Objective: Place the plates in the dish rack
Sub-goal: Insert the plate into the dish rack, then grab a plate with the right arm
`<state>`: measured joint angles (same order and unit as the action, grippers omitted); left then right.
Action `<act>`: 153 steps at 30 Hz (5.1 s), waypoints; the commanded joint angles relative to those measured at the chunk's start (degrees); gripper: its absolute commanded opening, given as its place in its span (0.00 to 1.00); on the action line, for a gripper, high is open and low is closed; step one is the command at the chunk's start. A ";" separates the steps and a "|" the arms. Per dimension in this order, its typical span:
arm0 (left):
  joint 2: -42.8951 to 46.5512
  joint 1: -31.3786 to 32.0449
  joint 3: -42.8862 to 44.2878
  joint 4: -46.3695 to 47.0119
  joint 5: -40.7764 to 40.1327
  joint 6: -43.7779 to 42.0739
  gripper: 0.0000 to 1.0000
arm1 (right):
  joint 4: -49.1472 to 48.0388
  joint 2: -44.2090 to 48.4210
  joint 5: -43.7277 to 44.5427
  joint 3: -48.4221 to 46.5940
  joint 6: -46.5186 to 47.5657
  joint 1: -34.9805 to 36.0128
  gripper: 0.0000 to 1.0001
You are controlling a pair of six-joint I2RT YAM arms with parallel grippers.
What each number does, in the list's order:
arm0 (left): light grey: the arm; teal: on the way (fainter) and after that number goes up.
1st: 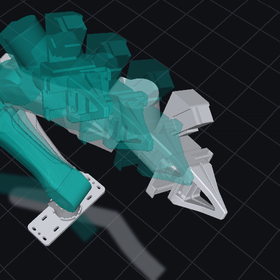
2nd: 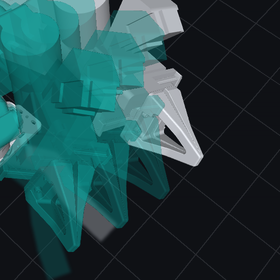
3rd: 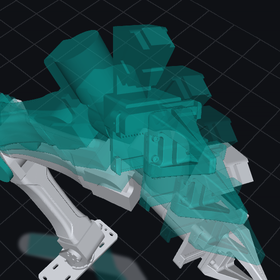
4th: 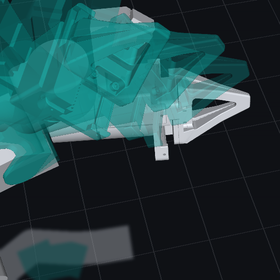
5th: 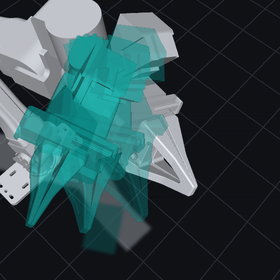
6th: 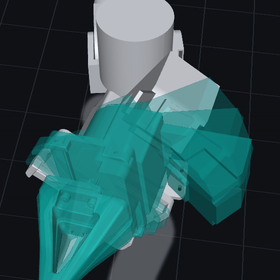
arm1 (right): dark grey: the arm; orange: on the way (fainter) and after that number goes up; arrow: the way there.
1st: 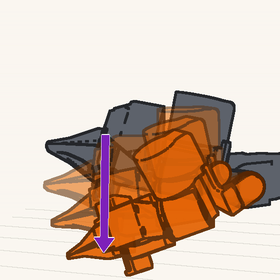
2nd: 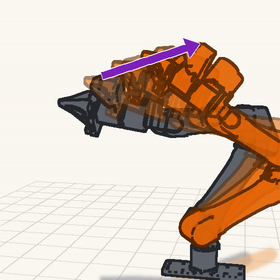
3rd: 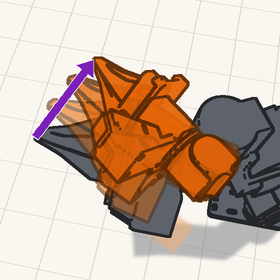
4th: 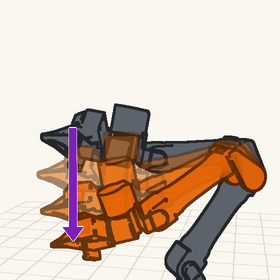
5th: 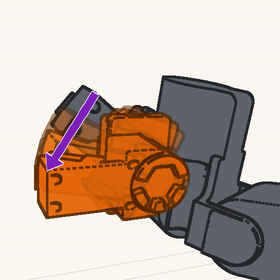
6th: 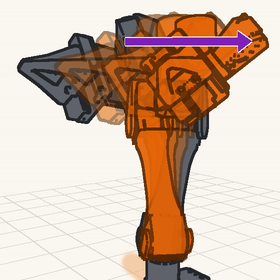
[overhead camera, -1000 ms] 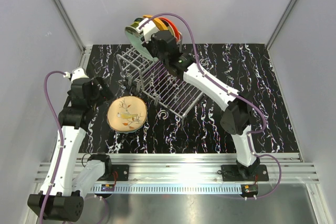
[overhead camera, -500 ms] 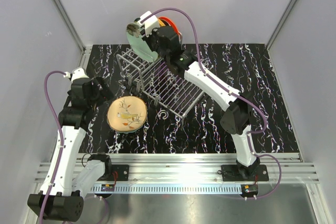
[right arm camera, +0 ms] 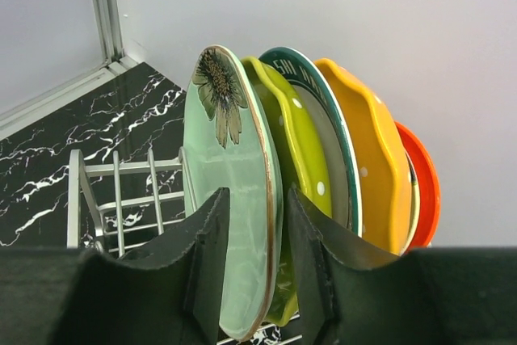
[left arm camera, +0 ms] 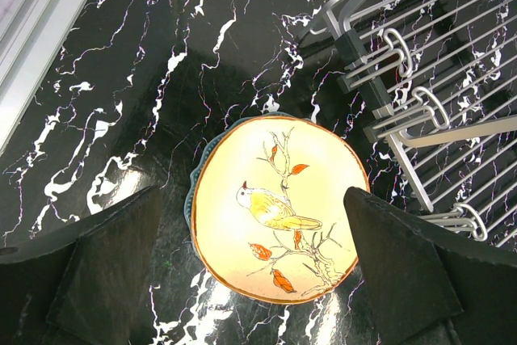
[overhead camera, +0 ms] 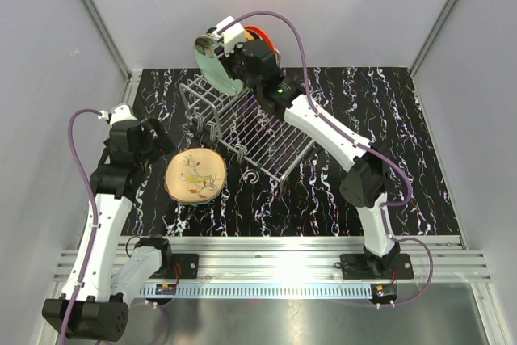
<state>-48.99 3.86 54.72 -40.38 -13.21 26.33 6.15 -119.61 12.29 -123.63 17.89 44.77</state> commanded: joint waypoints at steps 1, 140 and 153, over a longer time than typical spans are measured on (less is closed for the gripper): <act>0.12 0.27 -0.05 2.32 -0.32 -1.10 0.99 | -0.97 6.23 -2.62 -2.67 -2.94 -0.30 0.43; -33.44 -1.31 0.92 0.04 5.21 1.53 0.00 | -24.52 15.64 -2.63 66.50 -73.70 14.73 0.08; -37.76 -1.22 1.36 -1.37 3.90 2.68 0.00 | -24.87 15.20 -2.36 66.77 -73.79 14.64 0.24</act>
<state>-87.20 2.85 54.39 -41.34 -7.94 28.32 -15.38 -105.25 9.89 -56.84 -55.90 58.76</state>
